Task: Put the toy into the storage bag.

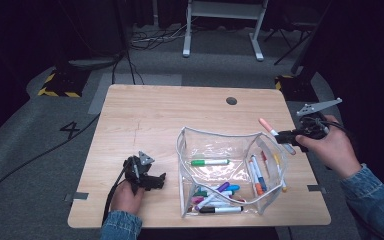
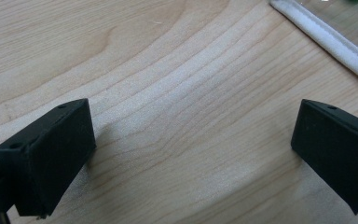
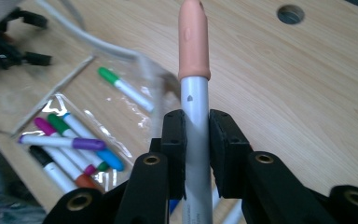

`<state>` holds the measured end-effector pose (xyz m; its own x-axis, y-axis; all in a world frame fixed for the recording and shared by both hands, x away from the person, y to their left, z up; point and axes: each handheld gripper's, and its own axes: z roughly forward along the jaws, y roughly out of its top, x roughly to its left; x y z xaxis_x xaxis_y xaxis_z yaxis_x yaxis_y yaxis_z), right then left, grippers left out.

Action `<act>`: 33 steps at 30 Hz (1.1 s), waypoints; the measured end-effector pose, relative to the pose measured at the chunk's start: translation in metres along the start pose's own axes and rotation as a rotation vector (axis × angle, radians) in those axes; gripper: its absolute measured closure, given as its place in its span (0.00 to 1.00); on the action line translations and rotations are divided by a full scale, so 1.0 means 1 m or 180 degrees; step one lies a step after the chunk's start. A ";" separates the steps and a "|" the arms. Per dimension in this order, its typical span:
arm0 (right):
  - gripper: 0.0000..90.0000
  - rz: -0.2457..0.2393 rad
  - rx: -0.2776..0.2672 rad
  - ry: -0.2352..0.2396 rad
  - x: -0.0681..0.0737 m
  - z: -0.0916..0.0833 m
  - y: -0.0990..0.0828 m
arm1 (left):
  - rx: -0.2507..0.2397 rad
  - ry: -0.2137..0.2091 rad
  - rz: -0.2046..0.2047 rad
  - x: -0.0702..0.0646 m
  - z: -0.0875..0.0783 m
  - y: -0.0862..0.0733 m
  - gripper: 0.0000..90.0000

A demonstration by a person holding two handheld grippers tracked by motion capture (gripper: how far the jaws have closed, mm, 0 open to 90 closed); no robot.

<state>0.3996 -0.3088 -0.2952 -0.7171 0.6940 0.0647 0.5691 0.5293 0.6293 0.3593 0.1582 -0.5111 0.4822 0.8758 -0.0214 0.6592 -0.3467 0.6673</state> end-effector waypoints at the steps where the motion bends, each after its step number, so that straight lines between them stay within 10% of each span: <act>1: 0.86 -0.0072 0.0000 -0.0005 0.007 -0.003 0.002 | 0.0000 -0.0001 0.0000 0.000 0.000 0.000 0.00; 12: 0.86 -0.0653 0.0025 0.0370 0.067 -0.016 0.025 | 0.0002 -0.0001 0.0001 0.000 0.000 0.000 0.00; 33: 0.86 -0.1515 0.0820 0.0958 0.150 0.044 0.042 | 0.0001 0.0003 0.0001 0.000 0.000 0.000 0.00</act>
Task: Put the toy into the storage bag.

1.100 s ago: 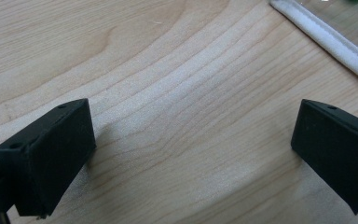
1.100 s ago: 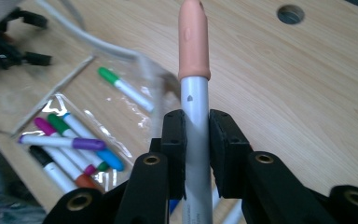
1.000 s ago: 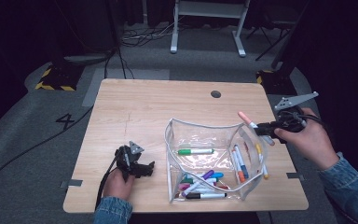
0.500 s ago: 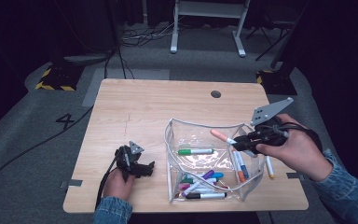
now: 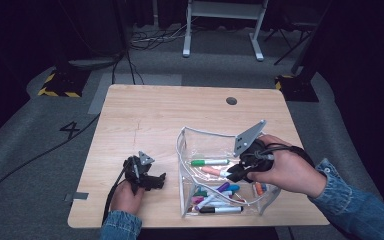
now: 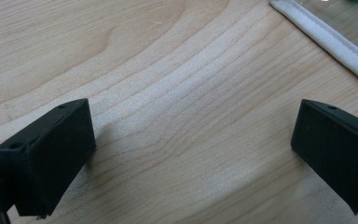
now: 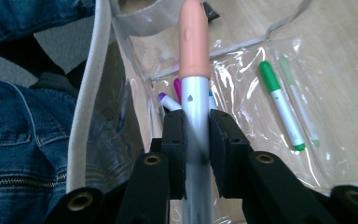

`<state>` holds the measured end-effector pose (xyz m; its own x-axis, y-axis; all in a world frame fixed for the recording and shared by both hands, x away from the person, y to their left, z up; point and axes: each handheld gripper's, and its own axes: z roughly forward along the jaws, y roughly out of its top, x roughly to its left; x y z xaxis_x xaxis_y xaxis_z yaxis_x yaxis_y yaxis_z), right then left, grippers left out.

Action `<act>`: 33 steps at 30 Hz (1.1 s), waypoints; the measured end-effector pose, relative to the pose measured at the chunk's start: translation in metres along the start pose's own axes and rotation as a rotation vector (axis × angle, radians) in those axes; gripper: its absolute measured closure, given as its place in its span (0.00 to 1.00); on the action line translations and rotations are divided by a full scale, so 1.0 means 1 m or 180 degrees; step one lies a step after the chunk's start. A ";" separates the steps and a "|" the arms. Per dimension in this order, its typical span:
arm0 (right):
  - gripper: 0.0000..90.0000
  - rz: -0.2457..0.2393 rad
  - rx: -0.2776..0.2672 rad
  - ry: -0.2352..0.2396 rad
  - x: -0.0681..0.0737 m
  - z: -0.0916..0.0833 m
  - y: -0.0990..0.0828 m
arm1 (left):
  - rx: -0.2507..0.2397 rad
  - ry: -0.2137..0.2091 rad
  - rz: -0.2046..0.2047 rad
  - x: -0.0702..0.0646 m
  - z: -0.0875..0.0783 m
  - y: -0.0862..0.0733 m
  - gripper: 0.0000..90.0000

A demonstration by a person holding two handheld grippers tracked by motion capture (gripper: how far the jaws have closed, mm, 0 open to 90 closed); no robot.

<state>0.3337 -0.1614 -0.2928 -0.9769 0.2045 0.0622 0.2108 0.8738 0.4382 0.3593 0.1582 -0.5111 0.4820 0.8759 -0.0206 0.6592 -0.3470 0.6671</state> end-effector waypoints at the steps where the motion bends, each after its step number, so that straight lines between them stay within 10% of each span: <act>1: 0.86 -0.0012 0.0021 0.0008 0.000 0.002 0.001 | 0.0000 0.0002 0.0003 0.000 0.000 0.000 0.00; 33: 0.86 -0.0137 0.0929 0.0253 -0.011 0.089 0.002 | 0.0010 -0.0003 0.0008 0.000 0.000 0.001 0.00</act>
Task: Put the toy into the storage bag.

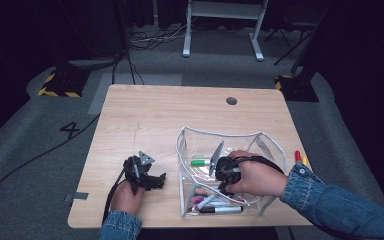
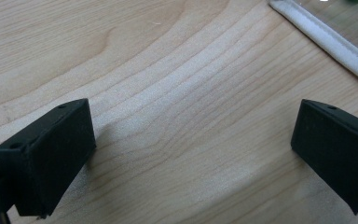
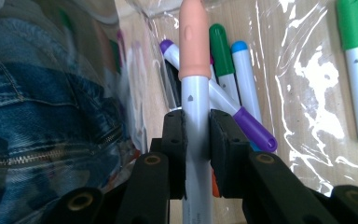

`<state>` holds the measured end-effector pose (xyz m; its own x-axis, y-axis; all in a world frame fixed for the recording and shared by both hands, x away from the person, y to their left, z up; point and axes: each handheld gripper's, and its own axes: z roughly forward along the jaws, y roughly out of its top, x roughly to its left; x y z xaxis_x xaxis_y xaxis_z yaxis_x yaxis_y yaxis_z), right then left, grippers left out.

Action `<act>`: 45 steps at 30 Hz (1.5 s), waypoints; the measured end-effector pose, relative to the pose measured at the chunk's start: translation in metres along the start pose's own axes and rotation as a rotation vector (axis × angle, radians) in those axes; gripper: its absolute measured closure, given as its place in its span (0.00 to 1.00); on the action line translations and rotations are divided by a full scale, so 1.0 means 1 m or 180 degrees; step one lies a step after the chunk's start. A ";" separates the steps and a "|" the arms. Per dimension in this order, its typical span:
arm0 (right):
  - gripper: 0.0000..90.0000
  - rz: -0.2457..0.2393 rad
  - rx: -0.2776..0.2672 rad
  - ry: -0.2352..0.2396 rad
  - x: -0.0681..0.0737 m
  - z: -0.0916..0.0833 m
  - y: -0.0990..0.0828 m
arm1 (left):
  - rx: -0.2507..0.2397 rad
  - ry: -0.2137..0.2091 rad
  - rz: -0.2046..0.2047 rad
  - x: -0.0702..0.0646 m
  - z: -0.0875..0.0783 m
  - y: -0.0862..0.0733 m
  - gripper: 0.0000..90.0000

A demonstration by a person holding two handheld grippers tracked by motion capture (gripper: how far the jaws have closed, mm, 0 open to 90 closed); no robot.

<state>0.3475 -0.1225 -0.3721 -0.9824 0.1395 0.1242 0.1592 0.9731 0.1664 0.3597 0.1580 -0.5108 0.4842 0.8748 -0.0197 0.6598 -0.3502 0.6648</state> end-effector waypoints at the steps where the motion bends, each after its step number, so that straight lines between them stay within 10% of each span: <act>1: 0.86 -0.0007 0.0020 0.0005 -0.002 0.002 0.000 | 0.0000 0.0000 0.0001 0.000 0.000 0.000 0.00; 16: 0.81 -0.0027 0.0200 0.0069 -0.013 0.025 -0.002 | 0.0000 0.0001 0.0001 0.000 0.000 0.000 0.00; 23: 0.54 0.0057 -0.0220 -0.0104 -0.016 0.014 -0.005 | 0.0000 0.0001 0.0000 0.000 0.000 0.000 0.00; 45: 0.48 0.0774 -0.1465 -0.0880 -0.024 -0.102 -0.084 | 0.0000 -0.0010 0.0001 0.000 0.000 0.000 0.00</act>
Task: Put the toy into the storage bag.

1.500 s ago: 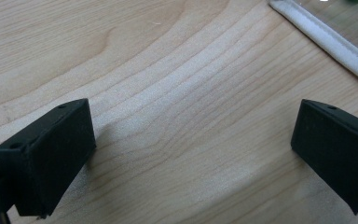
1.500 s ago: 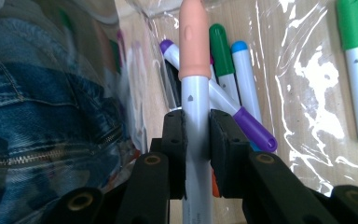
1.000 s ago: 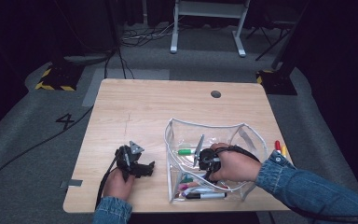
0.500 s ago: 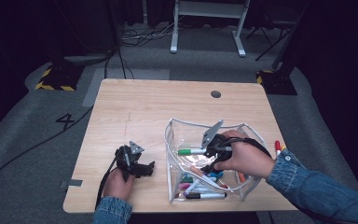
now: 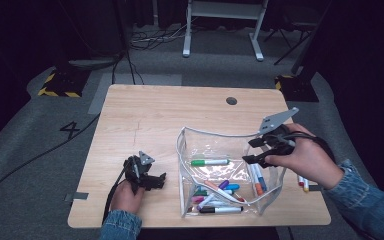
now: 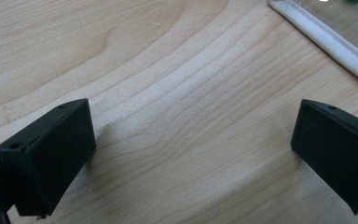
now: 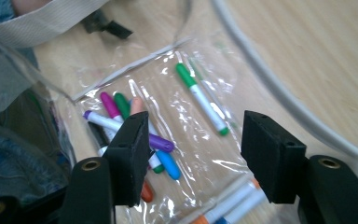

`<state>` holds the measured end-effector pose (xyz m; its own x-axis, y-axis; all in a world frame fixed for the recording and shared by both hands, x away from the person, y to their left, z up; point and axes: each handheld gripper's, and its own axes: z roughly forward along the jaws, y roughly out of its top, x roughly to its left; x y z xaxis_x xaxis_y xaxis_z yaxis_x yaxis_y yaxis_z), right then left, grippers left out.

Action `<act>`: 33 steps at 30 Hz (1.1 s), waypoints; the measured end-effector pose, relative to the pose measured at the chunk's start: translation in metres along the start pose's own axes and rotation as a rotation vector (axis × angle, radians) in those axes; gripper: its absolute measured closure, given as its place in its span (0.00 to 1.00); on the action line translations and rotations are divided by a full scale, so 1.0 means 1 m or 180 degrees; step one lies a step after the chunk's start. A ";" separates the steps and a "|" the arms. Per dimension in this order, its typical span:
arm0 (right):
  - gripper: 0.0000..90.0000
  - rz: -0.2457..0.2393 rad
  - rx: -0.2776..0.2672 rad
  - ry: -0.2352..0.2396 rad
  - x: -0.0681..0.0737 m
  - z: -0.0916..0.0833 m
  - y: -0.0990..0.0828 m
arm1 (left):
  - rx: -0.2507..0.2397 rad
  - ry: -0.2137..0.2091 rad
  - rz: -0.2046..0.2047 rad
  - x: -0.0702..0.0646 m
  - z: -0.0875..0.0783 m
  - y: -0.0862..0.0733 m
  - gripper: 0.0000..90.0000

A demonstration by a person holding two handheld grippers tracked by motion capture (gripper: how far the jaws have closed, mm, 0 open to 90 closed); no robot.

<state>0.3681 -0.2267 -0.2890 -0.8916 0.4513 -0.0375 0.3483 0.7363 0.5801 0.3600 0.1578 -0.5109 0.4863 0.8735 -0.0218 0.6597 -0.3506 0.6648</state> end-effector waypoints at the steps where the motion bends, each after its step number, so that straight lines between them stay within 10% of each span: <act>1: 0.48 0.0059 -0.0025 -0.0036 -0.003 -0.005 -0.004 | 0.0000 0.0000 -0.0001 0.000 0.000 0.000 0.00; 18: 0.49 0.0829 -0.0208 -0.0632 -0.059 -0.054 -0.079 | 0.0002 -0.0001 -0.0003 0.000 0.000 0.000 0.00; 33: 0.52 0.1486 0.0143 -0.0837 -0.103 -0.014 -0.161 | -0.0003 0.0018 -0.0015 -0.001 0.000 -0.001 0.00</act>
<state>0.3994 -0.3988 -0.3674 -0.5384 0.8426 0.0103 0.7075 0.4454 0.5487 0.3591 0.1576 -0.5109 0.4799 0.8771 -0.0207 0.6615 -0.3462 0.6653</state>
